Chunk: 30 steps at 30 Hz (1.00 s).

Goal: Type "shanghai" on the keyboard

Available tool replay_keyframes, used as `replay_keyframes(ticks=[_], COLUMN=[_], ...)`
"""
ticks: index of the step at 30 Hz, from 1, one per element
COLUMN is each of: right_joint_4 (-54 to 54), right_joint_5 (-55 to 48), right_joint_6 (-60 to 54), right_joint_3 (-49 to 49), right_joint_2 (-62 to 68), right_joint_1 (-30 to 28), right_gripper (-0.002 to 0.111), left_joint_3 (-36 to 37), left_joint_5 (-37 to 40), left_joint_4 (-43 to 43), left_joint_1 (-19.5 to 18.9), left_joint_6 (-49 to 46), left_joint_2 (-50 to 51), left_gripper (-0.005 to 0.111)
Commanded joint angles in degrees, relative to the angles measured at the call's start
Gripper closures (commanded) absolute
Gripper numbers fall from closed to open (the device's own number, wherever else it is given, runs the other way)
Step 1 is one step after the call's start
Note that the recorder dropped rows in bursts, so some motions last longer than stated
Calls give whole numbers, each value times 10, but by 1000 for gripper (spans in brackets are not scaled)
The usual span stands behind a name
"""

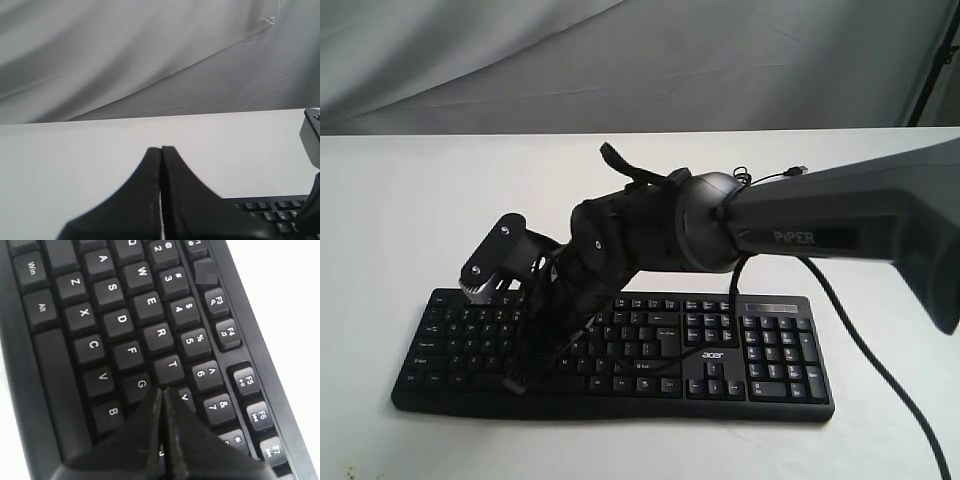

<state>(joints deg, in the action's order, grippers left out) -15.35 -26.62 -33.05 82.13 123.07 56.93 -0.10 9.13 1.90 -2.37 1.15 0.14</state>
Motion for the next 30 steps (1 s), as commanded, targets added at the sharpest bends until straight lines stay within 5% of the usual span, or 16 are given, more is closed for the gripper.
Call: replay_keyframes(ticks=[1,17,24,30], right_joint_4=[-13,-15,-3,-5], right_joint_5=[7,6,-126,-150], right_joint_6=[-11,-17,-17,-25], right_joint_3=[-3,27,250,299], right_joint_2=[-3,-5,112,145], right_joint_1=[-3,0,31,38], right_gripper=[108,108,108,108], left_joint_3=[1,1,1,1], left_joint_5=[-3,-3,-3,-3], left_joint_4=[-1,-1,-1,-1], left_joint_1=[4,4,4,4], left_joint_6=[2,2,2,2], left_joint_2=[-1,-1,-1,-1], left_gripper=[107,107,107,107])
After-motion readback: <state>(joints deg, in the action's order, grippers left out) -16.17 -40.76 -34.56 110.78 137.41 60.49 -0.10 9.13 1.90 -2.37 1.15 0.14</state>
